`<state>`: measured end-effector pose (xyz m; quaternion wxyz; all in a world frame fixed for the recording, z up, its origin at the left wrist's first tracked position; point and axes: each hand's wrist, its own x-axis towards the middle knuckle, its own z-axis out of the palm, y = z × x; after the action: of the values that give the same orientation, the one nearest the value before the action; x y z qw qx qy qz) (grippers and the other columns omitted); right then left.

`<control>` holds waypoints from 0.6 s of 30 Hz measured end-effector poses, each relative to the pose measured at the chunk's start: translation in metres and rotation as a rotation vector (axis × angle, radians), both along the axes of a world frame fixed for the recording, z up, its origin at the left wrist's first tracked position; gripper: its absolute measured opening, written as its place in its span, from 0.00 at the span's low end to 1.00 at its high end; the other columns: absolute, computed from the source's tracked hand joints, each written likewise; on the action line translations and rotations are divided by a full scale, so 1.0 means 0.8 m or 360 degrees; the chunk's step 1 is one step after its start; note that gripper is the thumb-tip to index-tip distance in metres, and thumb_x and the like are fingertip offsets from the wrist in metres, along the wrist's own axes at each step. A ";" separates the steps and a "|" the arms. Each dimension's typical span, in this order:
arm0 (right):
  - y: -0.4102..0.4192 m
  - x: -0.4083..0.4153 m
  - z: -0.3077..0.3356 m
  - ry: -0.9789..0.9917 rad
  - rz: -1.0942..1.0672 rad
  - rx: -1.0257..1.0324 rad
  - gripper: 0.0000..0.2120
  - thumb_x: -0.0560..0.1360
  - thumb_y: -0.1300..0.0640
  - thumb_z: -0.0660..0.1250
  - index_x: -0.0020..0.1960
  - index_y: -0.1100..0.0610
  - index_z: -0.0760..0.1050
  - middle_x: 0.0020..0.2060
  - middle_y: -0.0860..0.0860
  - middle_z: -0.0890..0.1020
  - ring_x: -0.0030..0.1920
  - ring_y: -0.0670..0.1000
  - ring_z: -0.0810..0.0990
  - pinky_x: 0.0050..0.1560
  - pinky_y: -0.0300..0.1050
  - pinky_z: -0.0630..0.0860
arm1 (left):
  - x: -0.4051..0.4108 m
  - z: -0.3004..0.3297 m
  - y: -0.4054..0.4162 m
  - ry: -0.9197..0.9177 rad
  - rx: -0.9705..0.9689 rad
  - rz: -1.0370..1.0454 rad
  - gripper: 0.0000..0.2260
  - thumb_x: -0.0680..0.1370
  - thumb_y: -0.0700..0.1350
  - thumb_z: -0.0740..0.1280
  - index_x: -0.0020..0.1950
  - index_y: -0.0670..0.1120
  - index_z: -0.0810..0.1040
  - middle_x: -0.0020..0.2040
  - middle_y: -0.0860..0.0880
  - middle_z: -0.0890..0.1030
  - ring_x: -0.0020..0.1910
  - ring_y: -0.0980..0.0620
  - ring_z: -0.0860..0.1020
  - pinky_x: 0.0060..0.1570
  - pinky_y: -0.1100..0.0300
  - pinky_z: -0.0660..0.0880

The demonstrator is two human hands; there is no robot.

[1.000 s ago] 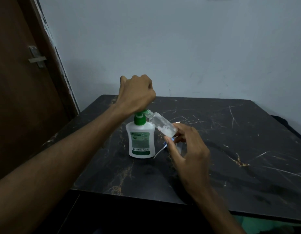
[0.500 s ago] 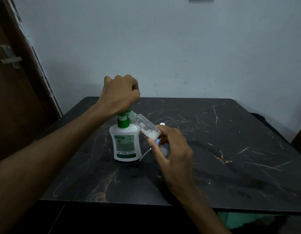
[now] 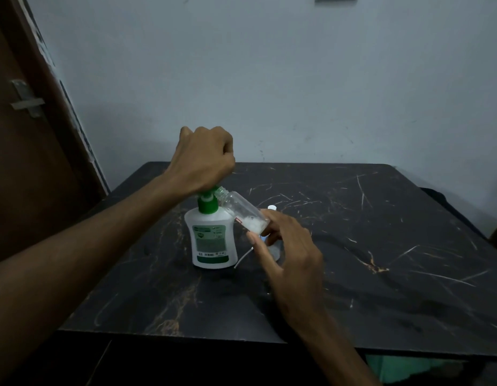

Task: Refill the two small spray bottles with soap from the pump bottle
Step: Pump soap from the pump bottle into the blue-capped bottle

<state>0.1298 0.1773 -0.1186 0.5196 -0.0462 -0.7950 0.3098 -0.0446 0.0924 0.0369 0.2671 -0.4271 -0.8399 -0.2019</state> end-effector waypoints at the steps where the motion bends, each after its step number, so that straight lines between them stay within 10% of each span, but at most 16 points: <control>1: 0.001 0.000 -0.001 0.0004 0.0001 -0.0002 0.19 0.80 0.46 0.69 0.68 0.52 0.77 0.54 0.45 0.83 0.51 0.41 0.79 0.53 0.40 0.78 | 0.001 0.003 -0.001 0.0000 0.0038 -0.0029 0.09 0.72 0.36 0.63 0.35 0.45 0.80 0.32 0.51 0.79 0.34 0.52 0.77 0.51 0.52 0.71; 5: 0.003 -0.001 -0.002 0.0026 0.0019 0.0000 0.20 0.78 0.55 0.74 0.69 0.57 0.77 0.55 0.48 0.83 0.52 0.45 0.81 0.54 0.43 0.80 | 0.008 0.002 -0.003 -0.0120 0.0060 -0.0019 0.16 0.67 0.30 0.60 0.25 0.48 0.70 0.25 0.54 0.71 0.27 0.54 0.71 0.32 0.60 0.67; 18: 0.003 0.002 -0.002 0.0019 0.0025 0.0019 0.21 0.77 0.59 0.75 0.70 0.57 0.77 0.54 0.48 0.82 0.51 0.48 0.81 0.51 0.43 0.79 | 0.015 0.004 0.000 -0.0122 -0.0091 -0.0010 0.16 0.67 0.30 0.62 0.25 0.48 0.64 0.24 0.56 0.63 0.25 0.53 0.64 0.33 0.59 0.66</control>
<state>0.1311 0.1798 -0.1201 0.5221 -0.0349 -0.7940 0.3095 -0.0322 0.0923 0.0403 0.2219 -0.4291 -0.8536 -0.1949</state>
